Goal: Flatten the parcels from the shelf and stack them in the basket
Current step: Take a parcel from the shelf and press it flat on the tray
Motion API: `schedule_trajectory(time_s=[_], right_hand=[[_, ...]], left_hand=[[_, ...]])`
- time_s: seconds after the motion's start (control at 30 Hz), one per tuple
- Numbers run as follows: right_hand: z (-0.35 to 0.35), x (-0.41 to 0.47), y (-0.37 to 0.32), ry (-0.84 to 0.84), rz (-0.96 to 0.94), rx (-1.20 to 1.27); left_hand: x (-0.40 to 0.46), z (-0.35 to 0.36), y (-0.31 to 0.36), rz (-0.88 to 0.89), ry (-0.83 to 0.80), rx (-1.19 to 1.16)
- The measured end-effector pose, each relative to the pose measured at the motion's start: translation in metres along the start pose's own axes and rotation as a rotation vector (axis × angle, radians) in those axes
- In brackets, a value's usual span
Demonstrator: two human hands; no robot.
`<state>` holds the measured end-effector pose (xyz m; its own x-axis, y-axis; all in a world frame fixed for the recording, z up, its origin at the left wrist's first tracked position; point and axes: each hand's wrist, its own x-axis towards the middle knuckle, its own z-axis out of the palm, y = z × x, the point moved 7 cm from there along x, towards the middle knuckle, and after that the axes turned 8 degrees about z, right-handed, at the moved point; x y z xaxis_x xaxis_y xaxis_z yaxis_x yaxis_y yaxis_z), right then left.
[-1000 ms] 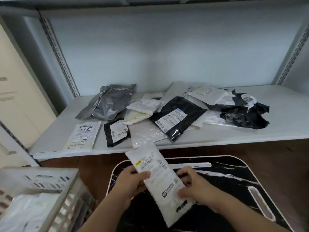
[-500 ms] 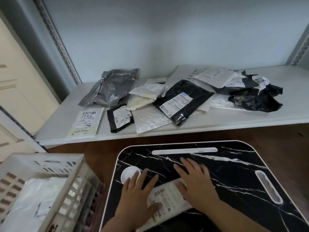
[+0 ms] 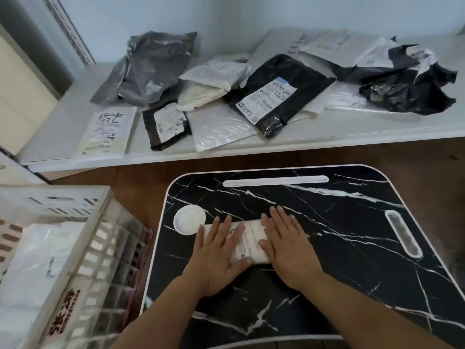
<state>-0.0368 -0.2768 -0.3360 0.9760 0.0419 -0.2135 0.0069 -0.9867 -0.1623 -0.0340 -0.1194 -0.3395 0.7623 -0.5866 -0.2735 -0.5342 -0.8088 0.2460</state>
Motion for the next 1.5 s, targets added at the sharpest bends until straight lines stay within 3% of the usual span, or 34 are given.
schedule_trajectory(time_s=[0.27, 0.57, 1.0, 1.2, 1.5], right_hand=[[0.005, 0.005, -0.001, 0.049, -0.026, 0.073], [0.014, 0.014, 0.004, 0.077, -0.054, 0.02], [0.022, 0.02, 0.006, 0.109, 0.002, -0.081], [0.017, 0.015, -0.006, 0.169, -0.099, -0.073], [0.023, 0.022, -0.004, -0.006, -0.118, -0.06]], left_hand=[[0.009, -0.003, -0.018, -0.272, 0.206, -0.045], [0.014, 0.004, -0.021, -0.203, 0.158, -0.002], [0.02, 0.004, -0.018, -0.242, 0.13, 0.089], [0.022, 0.007, 0.004, -0.06, 0.185, 0.135], [0.027, 0.008, 0.004, -0.042, 0.13, 0.067]])
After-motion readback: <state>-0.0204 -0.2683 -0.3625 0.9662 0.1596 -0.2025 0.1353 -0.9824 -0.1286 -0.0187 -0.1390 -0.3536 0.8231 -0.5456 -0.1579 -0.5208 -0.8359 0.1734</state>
